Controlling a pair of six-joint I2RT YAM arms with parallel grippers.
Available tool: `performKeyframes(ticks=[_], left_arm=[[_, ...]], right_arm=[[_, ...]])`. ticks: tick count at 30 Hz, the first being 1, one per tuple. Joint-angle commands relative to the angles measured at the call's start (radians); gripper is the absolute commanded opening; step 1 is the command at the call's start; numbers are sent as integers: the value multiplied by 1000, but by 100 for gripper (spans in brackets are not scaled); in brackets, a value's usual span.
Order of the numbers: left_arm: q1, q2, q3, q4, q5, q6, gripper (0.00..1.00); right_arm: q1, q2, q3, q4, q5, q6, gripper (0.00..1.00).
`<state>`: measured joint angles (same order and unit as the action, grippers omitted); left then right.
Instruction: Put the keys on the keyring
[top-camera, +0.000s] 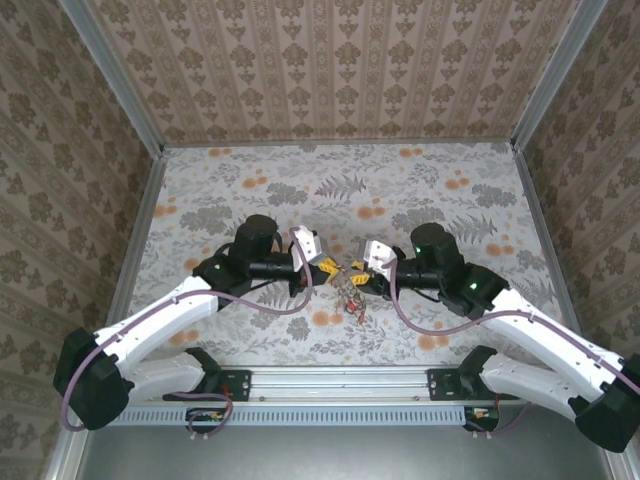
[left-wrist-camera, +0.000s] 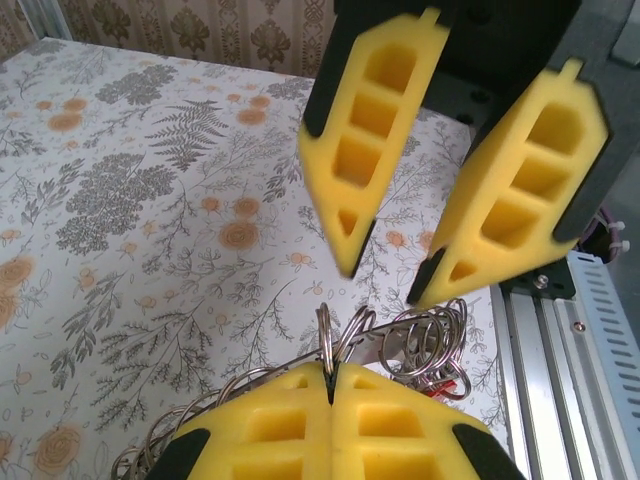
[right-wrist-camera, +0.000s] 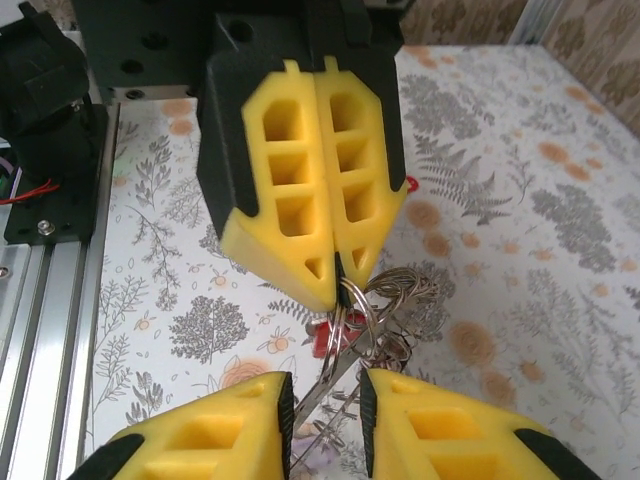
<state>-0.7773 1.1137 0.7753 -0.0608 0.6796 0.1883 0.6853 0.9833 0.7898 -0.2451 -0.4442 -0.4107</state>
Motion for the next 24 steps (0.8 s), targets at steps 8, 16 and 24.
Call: performKeyframes(ticks=[8, 16, 24], left_arm=[[4, 1, 38, 59, 36, -55, 0], [12, 2, 37, 53, 24, -71, 0], [48, -29, 15, 6, -29, -77, 0]], right_arm=[[34, 73, 58, 36, 47, 66, 21], [43, 69, 43, 57, 77, 65, 0], [8, -11, -27, 109, 13, 90, 0]])
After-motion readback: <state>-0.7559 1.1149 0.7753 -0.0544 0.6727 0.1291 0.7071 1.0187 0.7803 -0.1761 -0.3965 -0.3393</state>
